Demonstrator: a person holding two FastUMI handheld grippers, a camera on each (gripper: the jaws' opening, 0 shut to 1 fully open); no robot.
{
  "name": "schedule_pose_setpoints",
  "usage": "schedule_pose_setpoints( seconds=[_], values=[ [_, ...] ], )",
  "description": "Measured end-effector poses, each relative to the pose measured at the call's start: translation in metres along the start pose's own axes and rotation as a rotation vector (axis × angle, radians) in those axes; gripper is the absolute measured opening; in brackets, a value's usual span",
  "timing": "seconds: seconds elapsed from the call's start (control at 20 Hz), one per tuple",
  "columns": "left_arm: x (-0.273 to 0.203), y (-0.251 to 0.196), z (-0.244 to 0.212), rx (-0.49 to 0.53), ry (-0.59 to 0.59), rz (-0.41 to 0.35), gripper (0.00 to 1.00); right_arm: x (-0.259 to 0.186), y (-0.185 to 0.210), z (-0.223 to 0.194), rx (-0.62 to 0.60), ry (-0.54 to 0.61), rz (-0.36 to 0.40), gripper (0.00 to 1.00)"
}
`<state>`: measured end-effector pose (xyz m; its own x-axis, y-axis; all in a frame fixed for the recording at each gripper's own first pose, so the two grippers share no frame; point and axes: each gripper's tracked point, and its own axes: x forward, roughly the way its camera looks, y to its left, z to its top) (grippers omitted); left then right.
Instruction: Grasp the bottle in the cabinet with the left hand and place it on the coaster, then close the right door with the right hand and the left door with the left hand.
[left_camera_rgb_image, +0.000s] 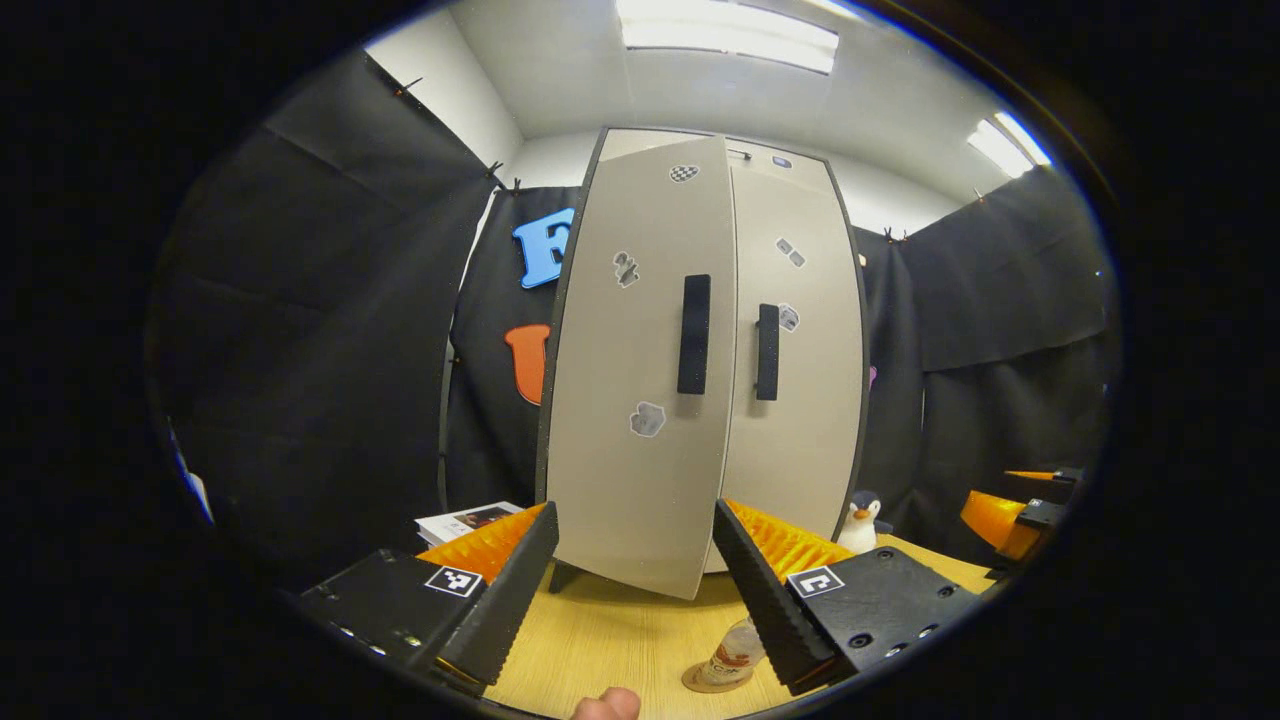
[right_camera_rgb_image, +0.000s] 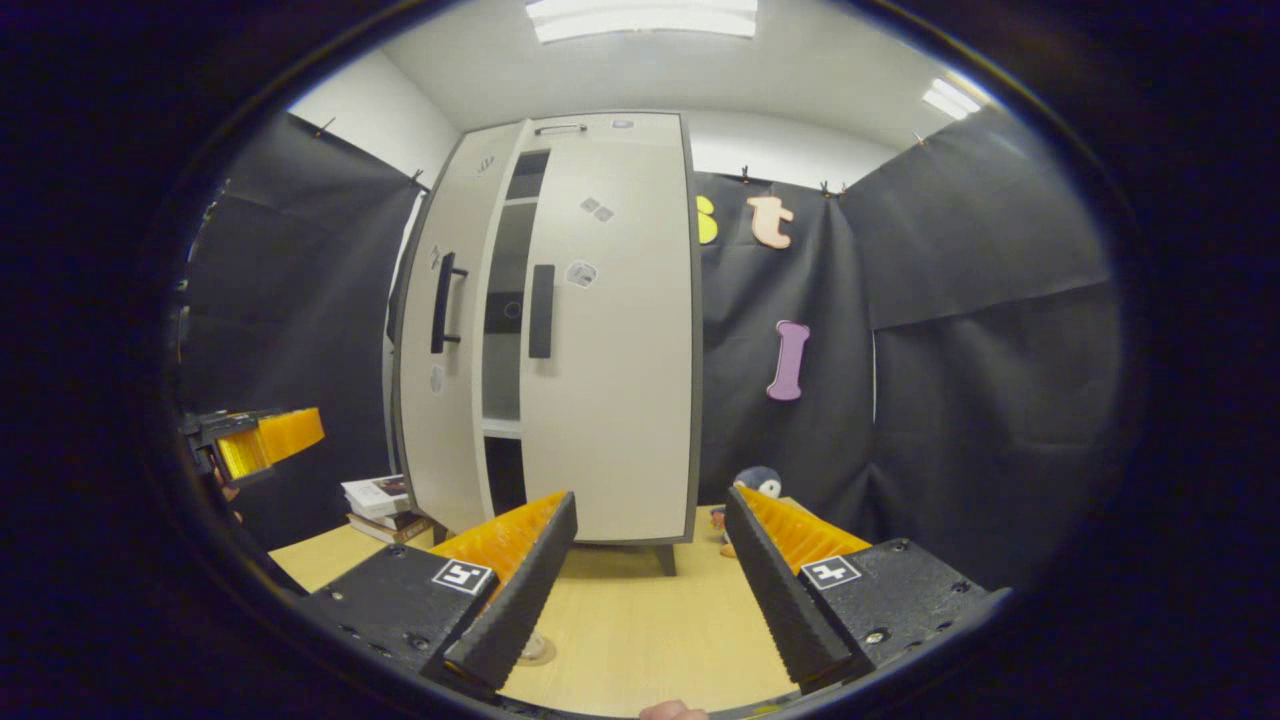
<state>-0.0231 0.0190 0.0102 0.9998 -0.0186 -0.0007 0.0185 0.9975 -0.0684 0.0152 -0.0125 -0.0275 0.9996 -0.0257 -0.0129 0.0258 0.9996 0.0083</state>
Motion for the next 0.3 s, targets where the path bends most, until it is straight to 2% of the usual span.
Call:
schedule_pose_setpoints(
  seconds=[0.05,0.1,0.2,0.25,0.3],
  values=[
    [-0.002,-0.003,-0.005,0.001,0.005,0.000,0.95,-0.001,0.000,-0.003,-0.002,0.009,-0.001,0.93],
    [-0.003,-0.004,-0.009,0.004,0.014,0.001,0.95,0.000,-0.001,-0.006,-0.004,0.019,-0.003,0.97],
    [-0.005,-0.007,-0.014,0.014,0.027,-0.001,0.94,-0.001,0.000,-0.006,-0.001,0.021,-0.001,0.97],
    [-0.006,-0.009,-0.015,0.015,0.030,-0.004,0.99,-0.001,0.001,-0.006,0.001,0.022,0.002,0.97],
    [-0.005,-0.011,-0.015,0.015,0.028,-0.007,0.95,-0.001,0.002,-0.006,0.000,0.022,0.004,0.97]
  ],
)
